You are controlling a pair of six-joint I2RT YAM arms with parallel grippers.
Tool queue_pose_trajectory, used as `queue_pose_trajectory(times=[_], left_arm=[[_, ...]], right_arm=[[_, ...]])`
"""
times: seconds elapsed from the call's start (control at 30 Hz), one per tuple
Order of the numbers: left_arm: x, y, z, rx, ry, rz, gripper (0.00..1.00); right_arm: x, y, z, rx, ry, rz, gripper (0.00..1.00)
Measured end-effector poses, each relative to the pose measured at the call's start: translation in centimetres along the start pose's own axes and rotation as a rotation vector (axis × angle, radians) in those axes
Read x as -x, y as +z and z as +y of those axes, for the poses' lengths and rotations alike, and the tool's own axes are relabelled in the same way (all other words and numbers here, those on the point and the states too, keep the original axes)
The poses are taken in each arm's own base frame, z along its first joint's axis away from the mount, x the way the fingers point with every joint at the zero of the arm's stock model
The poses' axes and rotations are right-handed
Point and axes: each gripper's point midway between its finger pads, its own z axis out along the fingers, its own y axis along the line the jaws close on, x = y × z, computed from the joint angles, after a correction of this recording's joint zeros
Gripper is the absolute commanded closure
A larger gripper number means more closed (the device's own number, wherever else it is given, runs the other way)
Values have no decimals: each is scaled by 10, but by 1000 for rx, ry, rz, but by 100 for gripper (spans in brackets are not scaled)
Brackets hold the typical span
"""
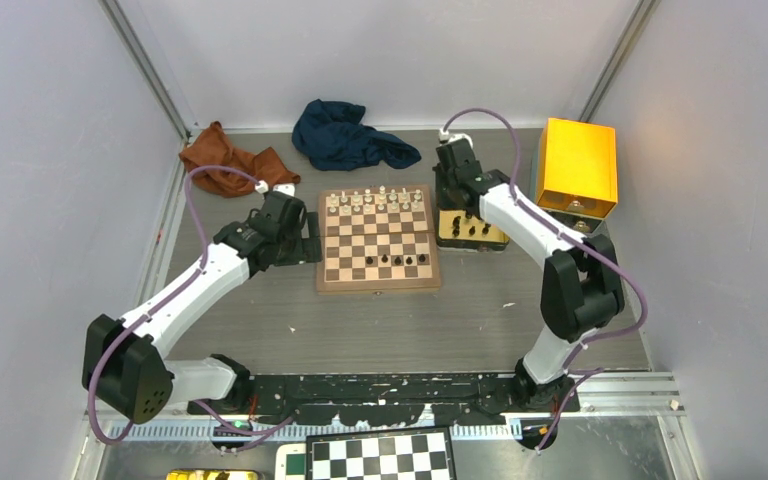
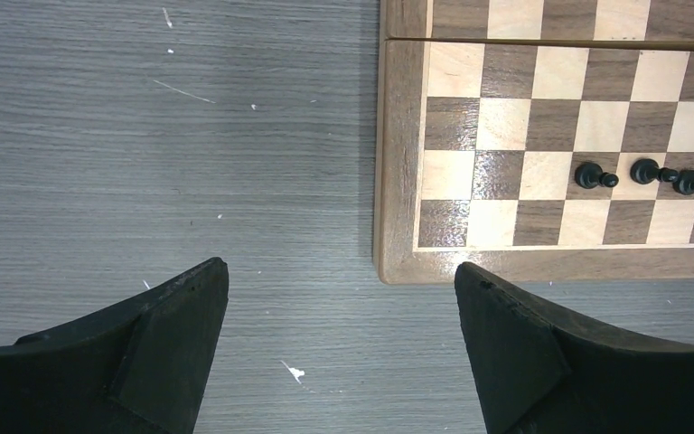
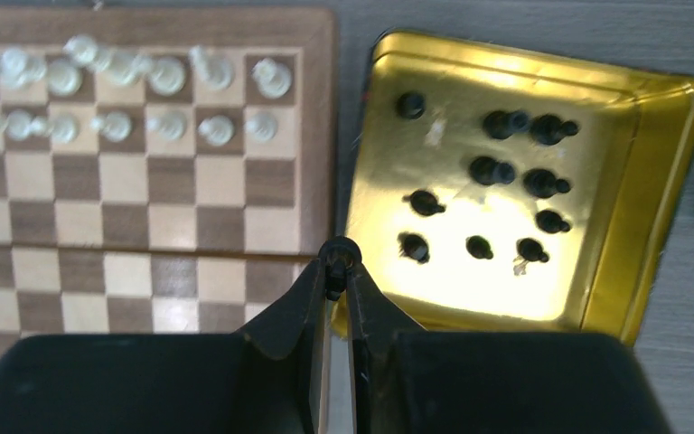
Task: Set up the chess pieces on the board
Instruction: Pick up the chess piece from the storage box, then place the chess piece on the chessboard.
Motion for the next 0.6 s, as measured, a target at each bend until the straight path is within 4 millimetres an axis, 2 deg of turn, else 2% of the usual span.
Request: queue_pose_trajectory(times=[0.37,0.6], left_arm=[[-5,0,-1,-12,-14,7,5],[-7,0,-2,-17,-24,12,5]], right_arm=[[-65,-58,59,97,-141,43,94],[-97,-75,73,117,-163,69,95]])
